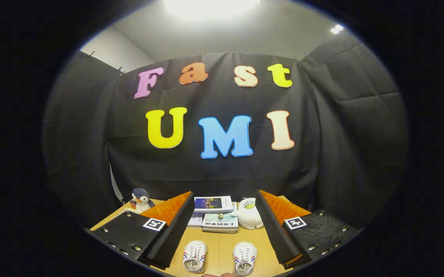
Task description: Open the storage box then place both shoes into the box .Put the left shoe in first, then the right shoe, with the right side of both shoes facing outward in a uniform manner.
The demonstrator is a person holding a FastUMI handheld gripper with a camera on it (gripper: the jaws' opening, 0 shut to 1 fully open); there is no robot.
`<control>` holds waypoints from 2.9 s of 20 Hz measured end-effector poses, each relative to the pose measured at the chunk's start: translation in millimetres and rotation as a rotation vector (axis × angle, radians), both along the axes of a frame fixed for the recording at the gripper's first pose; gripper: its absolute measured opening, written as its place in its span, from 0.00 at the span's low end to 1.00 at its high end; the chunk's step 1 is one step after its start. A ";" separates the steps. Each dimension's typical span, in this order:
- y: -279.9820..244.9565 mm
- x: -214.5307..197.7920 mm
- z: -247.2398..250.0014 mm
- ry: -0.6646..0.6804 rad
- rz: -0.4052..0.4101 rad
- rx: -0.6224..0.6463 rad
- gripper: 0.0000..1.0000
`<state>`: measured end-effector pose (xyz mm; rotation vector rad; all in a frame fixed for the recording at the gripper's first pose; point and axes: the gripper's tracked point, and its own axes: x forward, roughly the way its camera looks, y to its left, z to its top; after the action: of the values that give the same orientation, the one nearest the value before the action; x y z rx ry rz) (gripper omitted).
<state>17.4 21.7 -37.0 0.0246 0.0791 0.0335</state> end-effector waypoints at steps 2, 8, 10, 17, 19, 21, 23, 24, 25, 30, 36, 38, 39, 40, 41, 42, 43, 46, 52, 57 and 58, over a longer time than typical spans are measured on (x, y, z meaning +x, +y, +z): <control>2.6 6.7 -10.1 0.019 0.025 0.007 0.97; 37.9 28.6 -55.8 0.139 0.184 0.093 0.97; 57.9 32.7 -76.7 0.203 0.257 0.146 0.96; 119.5 44.1 -142.0 0.423 0.444 0.296 0.98; 129.5 44.9 -154.8 0.450 0.484 0.298 0.98; 146.5 45.5 -171.0 0.492 0.530 0.306 0.98; 164.1 43.9 -191.0 0.563 0.575 0.348 0.98; 170.7 41.2 -201.9 0.606 0.590 0.371 0.98; 176.8 40.8 -211.7 0.648 0.596 0.398 0.98; 212.2 44.8 -242.5 0.804 0.660 0.504 0.95; 245.3 42.1 -265.1 0.959 0.704 0.696 0.96; 249.9 43.3 -262.3 0.985 0.706 0.770 0.95; 250.2 42.7 -262.3 0.996 0.705 0.781 0.91; 246.2 43.1 -258.5 1.003 0.709 0.784 0.86; 248.7 42.2 -257.8 1.014 0.722 0.787 0.71; 249.6 44.2 -261.8 1.014 0.717 0.772 0.71; 247.9 49.9 -261.3 1.001 0.712 0.776 0.45; 248.6 47.4 -249.9 1.013 0.741 0.787 0.12; 258.6 46.2 -193.9 0.976 0.818 0.800 0.06; 289.9 44.1 -143.5 0.911 0.895 0.764 0.06; 298.0 41.8 -135.2 0.908 0.910 0.763 0.07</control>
<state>59.2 319.6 -172.2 0.7693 0.9796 0.9657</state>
